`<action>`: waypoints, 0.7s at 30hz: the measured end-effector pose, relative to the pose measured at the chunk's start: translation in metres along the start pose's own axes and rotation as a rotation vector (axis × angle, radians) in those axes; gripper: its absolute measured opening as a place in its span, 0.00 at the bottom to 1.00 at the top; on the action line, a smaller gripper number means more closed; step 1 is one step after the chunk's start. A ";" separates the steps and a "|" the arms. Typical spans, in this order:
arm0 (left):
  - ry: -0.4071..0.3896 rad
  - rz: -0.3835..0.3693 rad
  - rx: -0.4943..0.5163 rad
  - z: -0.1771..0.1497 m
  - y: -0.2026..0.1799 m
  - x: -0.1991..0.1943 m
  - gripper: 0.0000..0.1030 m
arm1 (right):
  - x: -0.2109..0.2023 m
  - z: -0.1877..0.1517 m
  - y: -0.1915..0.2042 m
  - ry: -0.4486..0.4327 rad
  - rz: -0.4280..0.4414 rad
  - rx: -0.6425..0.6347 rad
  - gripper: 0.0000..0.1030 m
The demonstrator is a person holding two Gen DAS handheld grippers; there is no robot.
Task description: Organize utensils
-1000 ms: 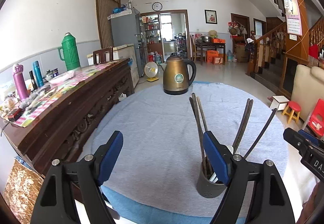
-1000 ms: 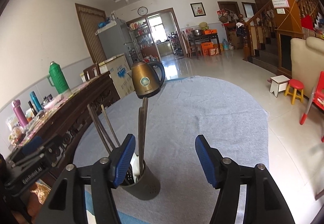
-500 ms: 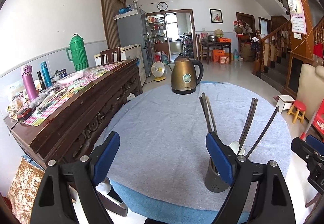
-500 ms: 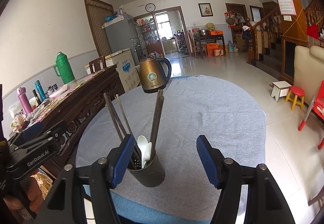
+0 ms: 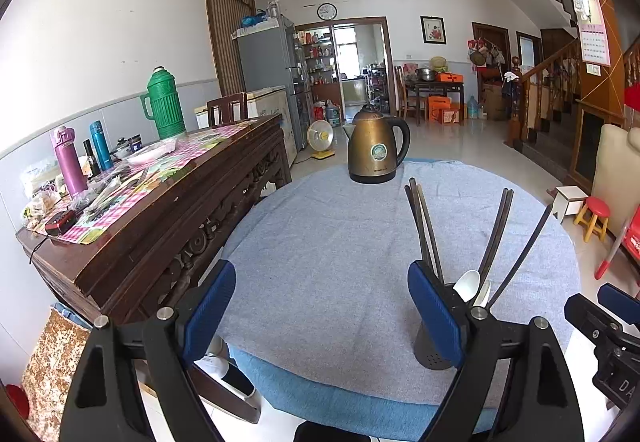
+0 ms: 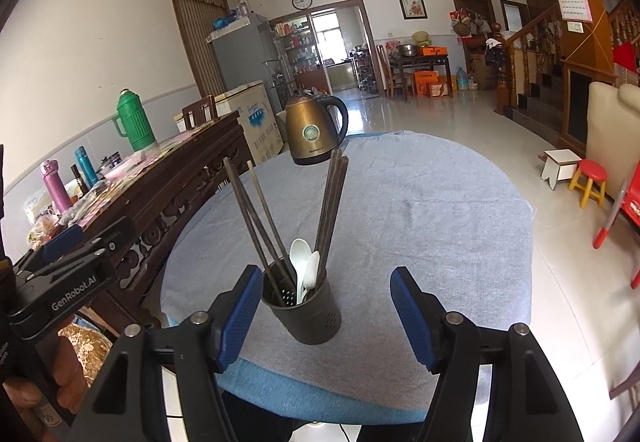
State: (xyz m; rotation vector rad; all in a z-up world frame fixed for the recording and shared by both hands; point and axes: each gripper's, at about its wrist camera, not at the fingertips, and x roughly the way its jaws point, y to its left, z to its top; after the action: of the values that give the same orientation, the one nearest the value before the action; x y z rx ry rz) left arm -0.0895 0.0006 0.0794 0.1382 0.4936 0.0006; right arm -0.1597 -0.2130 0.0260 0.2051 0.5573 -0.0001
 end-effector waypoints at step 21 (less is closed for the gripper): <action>0.025 -0.001 0.010 -0.007 -0.001 0.004 0.86 | 0.001 -0.009 0.008 0.019 0.024 -0.008 0.68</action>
State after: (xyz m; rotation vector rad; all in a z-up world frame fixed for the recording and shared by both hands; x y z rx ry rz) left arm -0.0894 0.0010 0.0719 0.1482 0.5191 -0.0015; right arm -0.1629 -0.2032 0.0194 0.2043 0.5739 0.0272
